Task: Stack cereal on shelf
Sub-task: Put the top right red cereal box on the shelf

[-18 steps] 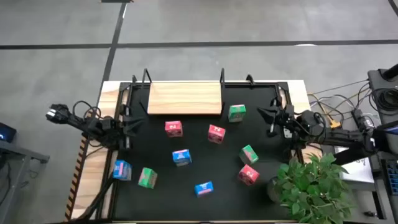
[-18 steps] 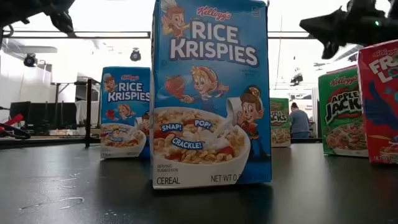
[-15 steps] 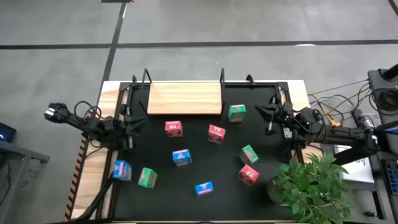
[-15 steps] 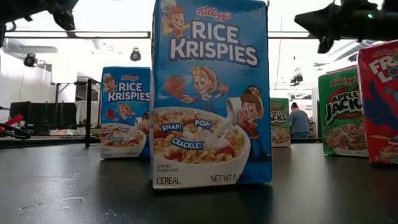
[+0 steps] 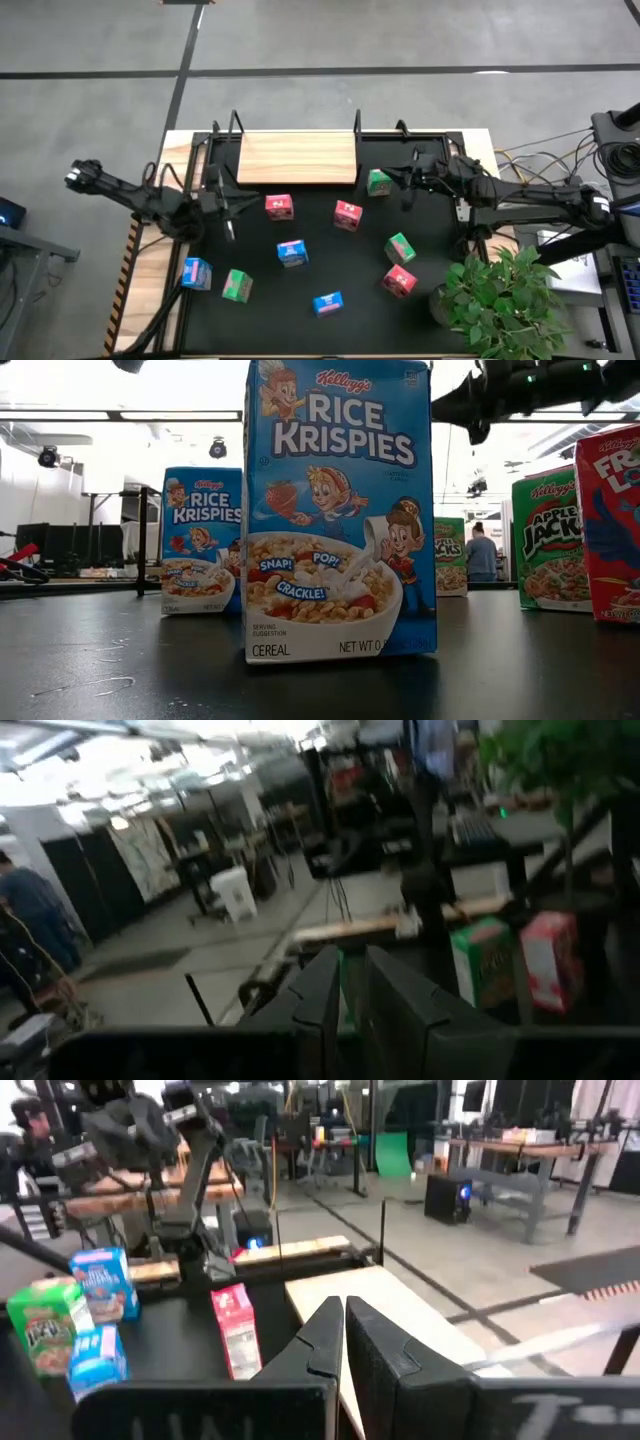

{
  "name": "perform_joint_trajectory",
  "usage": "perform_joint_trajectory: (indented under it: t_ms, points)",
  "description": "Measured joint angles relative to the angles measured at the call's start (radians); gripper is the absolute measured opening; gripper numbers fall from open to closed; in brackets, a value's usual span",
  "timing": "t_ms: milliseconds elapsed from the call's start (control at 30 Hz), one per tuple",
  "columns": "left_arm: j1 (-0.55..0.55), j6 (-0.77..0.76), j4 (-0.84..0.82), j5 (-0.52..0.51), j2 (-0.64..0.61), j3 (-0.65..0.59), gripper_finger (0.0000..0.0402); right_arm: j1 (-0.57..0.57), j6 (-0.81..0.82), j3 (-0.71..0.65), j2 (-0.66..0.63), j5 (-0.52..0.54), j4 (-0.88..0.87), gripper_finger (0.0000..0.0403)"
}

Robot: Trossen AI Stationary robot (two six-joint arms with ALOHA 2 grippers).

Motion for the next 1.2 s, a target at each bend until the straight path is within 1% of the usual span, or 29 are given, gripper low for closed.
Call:
perform_joint_trajectory:
  t_ms: [100, 233, 367, 467, 600, 833, 900, 1000, 1200]
  points:
    - [0.000, 0.002, -0.038, 0.000, 0.020, 0.032, 0.0037, 0.000, 0.000, 0.022, 0.022, -0.002, -0.052, 0.0009]
    - [0.000, 0.007, -0.060, 0.000, 0.021, 0.041, 0.0037, 0.000, -0.001, 0.032, 0.035, -0.003, -0.092, 0.0009]
    - [0.000, 0.007, -0.058, 0.000, -0.002, 0.011, 0.0037, 0.001, -0.014, 0.030, 0.035, -0.007, -0.070, 0.0009]
    - [0.002, 0.011, -0.028, 0.000, -0.019, -0.024, 0.0037, 0.009, -0.025, 0.033, 0.050, -0.026, -0.065, 0.0009]
    - [0.017, 0.033, 0.038, 0.000, -0.023, -0.038, 0.0037, 0.045, -0.050, 0.072, 0.116, -0.033, -0.038, 0.0009]
    - [0.018, 0.127, 0.071, -0.004, -0.033, -0.037, 0.0037, 0.090, -0.098, 0.192, 0.280, -0.025, -0.053, 0.0009]
    - [0.018, 0.152, 0.071, -0.026, -0.036, -0.032, 0.0037, 0.090, -0.099, 0.236, 0.322, -0.025, -0.097, 0.0009]
    - [0.018, 0.174, 0.072, -0.063, -0.046, -0.029, 0.0037, 0.090, -0.089, 0.313, 0.380, -0.024, -0.207, 0.0009]
    - [0.018, 0.163, 0.037, -0.072, -0.056, -0.032, 0.0037, 0.096, -0.026, 0.482, 0.479, -0.024, -0.547, 0.0009]
